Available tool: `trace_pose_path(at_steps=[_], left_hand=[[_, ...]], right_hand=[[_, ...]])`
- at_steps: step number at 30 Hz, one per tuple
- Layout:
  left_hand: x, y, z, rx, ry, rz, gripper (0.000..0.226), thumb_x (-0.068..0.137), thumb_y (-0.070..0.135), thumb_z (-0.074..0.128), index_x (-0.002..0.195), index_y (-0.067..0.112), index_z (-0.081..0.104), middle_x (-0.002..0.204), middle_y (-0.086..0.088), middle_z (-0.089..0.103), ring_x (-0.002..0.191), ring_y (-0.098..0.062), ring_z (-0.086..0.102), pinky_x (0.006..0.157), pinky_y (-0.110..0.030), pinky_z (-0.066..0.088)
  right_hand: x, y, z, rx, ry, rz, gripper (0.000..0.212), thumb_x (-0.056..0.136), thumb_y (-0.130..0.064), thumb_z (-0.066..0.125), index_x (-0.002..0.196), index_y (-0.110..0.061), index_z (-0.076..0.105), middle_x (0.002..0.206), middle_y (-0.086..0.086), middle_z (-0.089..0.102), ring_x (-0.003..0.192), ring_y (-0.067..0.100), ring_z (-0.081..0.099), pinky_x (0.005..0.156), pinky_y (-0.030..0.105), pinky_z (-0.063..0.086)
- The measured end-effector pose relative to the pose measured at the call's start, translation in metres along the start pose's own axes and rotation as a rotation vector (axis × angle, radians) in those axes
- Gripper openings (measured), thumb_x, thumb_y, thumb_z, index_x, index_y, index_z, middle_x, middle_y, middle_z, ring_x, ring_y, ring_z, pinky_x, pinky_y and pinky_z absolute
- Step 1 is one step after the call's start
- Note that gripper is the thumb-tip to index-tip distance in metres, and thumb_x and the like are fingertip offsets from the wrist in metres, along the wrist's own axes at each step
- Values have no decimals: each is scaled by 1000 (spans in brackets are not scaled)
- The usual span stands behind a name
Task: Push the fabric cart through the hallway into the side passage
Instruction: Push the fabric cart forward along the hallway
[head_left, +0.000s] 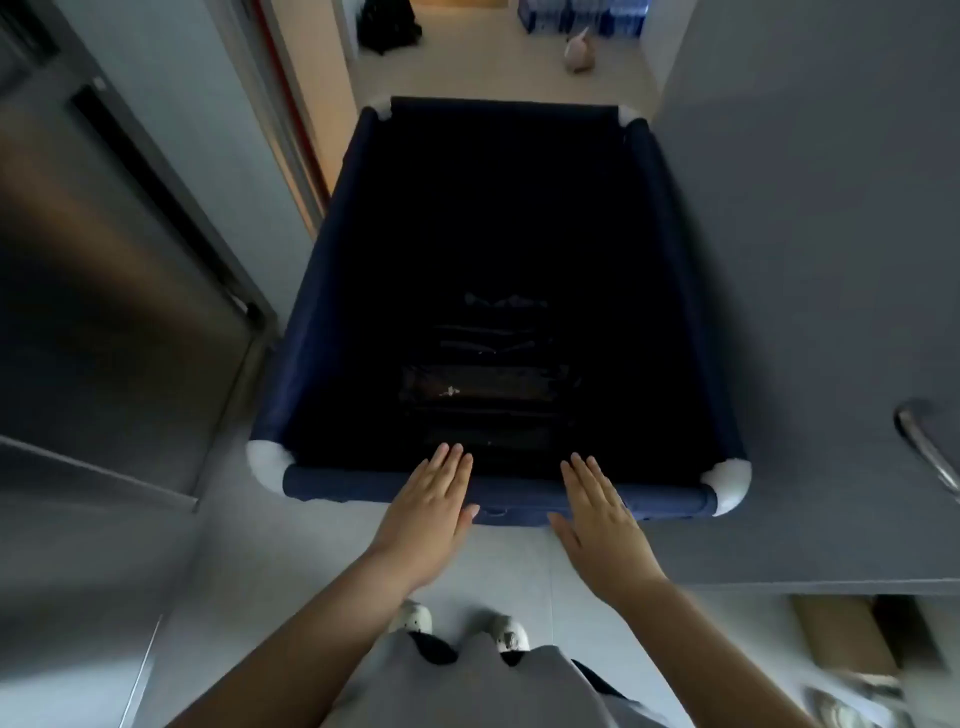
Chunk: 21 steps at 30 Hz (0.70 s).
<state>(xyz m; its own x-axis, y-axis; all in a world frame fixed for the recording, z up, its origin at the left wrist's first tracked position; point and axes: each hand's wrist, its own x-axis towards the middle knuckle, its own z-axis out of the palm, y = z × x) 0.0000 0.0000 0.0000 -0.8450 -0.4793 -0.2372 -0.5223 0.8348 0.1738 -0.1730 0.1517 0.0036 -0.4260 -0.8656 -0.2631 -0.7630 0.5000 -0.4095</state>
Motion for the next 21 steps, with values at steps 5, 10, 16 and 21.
trace_pose_path(at_steps=[5, 10, 16, 21], left_hand=[[-7, 3, 21, 58, 30, -40, 60, 97, 37, 25, 145, 7, 4, 156, -11, 9, 143, -26, 4, 115, -40, 1], [-9, 5, 22, 71, 103, -32, 65, 89, 33, 49, 141, 2, 26, 149, -15, 29, 137, -29, 27, 110, -48, 28], [2, 1, 15, 75, 36, -44, 62, 92, 39, 23, 142, 3, 22, 151, -13, 24, 139, -29, 21, 110, -50, 19], [23, -11, 19, 73, 25, -29, 64, 97, 43, 20, 142, 12, -13, 153, -5, -13, 138, -21, -19, 113, -37, -12]], right_hand=[[-4, 14, 22, -214, 12, -56, 66, 97, -34, 29, 145, -14, -12, 158, 3, -9, 140, 17, -21, 116, 31, -6], [-3, 20, 28, -291, 57, -112, 72, 96, -34, 33, 143, -11, -16, 157, 7, -9, 140, 22, -20, 116, 34, -9], [9, 21, 27, -284, 92, -125, 73, 93, -35, 42, 145, -5, 2, 156, 13, 10, 143, 26, 2, 119, 40, 4], [28, 30, 23, -309, 65, -148, 75, 95, -40, 29, 139, -11, -23, 157, 9, -7, 141, 22, -17, 116, 36, -6]])
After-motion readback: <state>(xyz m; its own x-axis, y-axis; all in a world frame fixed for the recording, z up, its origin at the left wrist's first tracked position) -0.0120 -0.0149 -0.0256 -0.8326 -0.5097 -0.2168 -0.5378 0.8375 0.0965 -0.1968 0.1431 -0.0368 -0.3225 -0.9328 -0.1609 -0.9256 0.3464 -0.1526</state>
